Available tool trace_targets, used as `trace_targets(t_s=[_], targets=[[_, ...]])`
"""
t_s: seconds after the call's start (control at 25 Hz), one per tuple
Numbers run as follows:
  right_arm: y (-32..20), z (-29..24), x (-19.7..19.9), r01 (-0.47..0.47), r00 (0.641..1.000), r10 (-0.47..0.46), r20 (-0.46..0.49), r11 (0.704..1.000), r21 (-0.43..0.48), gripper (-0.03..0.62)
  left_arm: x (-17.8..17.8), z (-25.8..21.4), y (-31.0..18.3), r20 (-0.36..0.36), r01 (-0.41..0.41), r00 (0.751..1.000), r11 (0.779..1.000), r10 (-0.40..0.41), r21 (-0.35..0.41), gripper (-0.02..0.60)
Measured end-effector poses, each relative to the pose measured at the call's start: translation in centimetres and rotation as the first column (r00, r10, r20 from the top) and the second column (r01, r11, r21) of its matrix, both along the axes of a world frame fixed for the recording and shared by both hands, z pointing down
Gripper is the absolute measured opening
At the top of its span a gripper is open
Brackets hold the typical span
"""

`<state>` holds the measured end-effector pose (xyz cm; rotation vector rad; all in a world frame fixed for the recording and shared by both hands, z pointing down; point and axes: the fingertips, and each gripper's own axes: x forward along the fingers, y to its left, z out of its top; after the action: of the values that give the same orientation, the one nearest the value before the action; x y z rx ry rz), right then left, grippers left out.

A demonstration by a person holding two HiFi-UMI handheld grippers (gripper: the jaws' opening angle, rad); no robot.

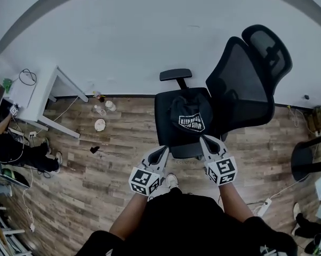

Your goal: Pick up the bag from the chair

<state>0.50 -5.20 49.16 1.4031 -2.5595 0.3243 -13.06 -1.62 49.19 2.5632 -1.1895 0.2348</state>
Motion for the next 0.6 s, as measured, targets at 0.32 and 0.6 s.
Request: trace_targets(t_s=[0.32,0.6], targets=[[-2.2,1.4,0.3,-0.071,0.997,0.070,-0.018,0.996,-0.054,0.021,-1.6,0.4,-3.6,-0.018,-0.028,0.999,1.000,0.028,-0.006,0.023],[-3.8,2.1,2.5,-0.124,0.992,0.123,-0.012,0.989,-0.075,0.021,-1.0,1.1,-5.4,-0.015,-0.047,0.999,0.998,0.047,-0.032,0.023]])
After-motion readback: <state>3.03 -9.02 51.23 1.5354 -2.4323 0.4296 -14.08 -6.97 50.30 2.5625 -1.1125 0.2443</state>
